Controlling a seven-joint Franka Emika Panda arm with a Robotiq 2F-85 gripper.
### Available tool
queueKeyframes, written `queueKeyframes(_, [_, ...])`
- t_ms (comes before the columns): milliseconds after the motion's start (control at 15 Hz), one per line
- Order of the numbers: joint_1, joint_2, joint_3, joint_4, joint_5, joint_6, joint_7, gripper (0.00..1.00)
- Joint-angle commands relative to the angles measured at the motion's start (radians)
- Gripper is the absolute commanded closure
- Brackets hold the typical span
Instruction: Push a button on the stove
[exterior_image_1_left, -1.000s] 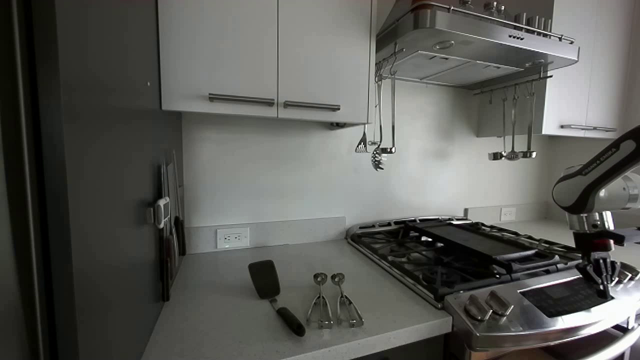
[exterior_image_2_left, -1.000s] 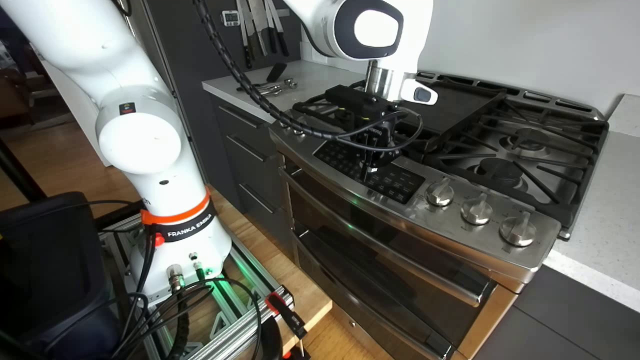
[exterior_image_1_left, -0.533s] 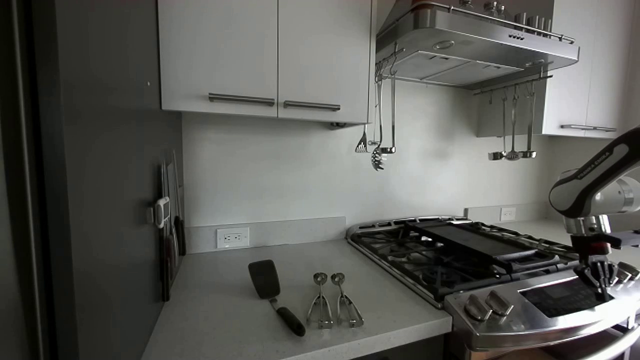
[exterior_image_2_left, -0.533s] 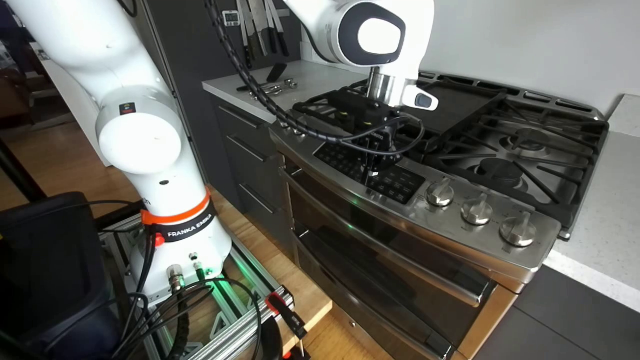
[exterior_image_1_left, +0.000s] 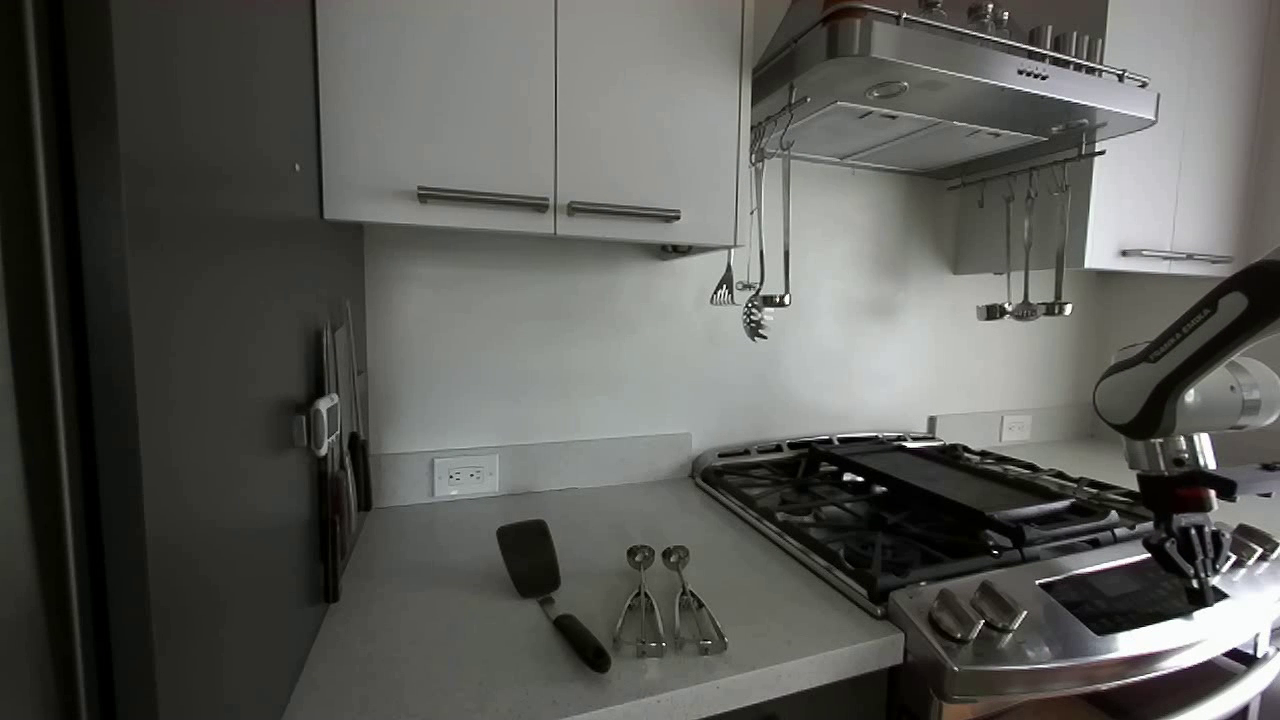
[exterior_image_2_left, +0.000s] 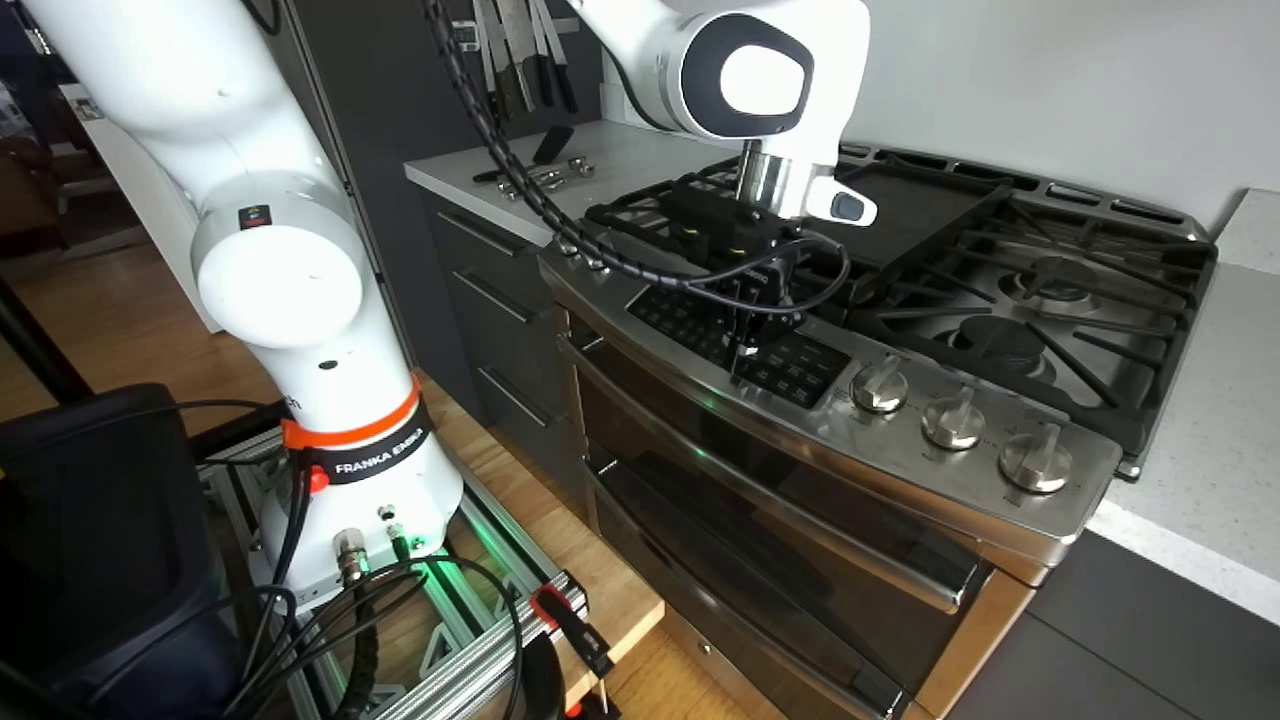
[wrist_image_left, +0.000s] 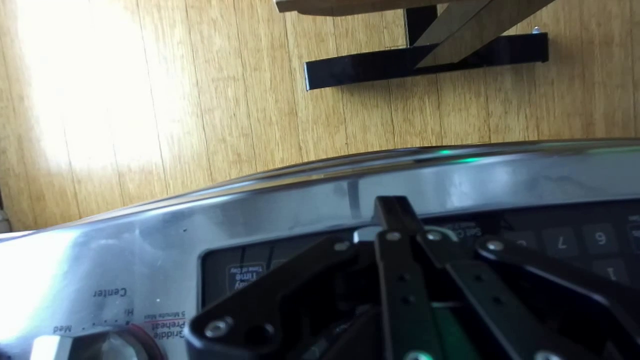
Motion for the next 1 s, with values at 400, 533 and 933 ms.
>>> queueKeyframes(400, [-0.001, 0.026, 0.017, 0.003, 0.043, 0.039, 0.015, 1.0])
queueKeyframes(533, [-0.001, 0.027, 0.019, 0.002, 0.049, 0.046, 0.016, 1.0])
queueKeyframes(933, [-0.003, 0.034, 0.021, 0.002, 0.047, 0.055, 0.022, 1.0])
